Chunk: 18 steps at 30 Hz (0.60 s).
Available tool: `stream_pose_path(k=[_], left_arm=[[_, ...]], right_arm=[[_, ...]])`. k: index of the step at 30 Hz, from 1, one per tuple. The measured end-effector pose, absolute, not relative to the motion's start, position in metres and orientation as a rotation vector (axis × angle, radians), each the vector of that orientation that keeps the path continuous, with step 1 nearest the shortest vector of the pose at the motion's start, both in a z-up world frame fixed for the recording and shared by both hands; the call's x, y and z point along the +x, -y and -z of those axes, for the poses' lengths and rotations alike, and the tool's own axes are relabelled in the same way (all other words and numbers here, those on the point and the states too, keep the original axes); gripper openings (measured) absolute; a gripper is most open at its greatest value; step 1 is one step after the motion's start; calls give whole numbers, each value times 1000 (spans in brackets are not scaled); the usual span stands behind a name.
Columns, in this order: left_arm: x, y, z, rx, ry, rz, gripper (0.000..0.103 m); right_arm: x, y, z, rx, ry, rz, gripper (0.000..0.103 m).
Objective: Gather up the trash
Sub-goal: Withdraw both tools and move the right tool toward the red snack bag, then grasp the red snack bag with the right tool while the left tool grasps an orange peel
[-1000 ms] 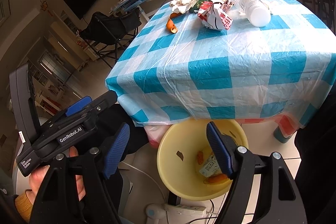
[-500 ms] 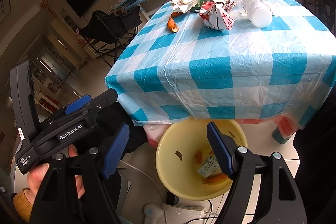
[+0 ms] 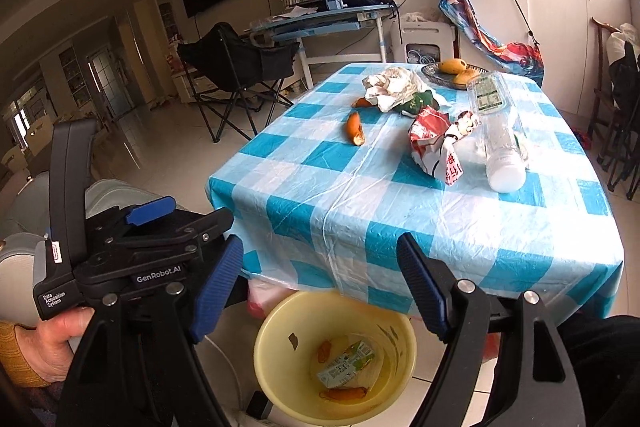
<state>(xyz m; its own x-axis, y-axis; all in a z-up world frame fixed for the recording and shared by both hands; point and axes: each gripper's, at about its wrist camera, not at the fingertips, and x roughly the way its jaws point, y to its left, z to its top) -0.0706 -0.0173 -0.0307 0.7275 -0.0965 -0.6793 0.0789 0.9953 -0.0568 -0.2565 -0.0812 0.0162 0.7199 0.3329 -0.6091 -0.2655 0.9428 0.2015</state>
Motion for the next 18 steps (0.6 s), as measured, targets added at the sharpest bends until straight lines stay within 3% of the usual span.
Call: stream_pose_path(k=[13,18], left_arm=[[-56,11,24,-45,-737,58,89],[-32,8,15,-74,-739,55,89]], right_arm=[[-145,98,-20,14,-671,-260,76],[-115,104,4,-69,-777,-204,76]])
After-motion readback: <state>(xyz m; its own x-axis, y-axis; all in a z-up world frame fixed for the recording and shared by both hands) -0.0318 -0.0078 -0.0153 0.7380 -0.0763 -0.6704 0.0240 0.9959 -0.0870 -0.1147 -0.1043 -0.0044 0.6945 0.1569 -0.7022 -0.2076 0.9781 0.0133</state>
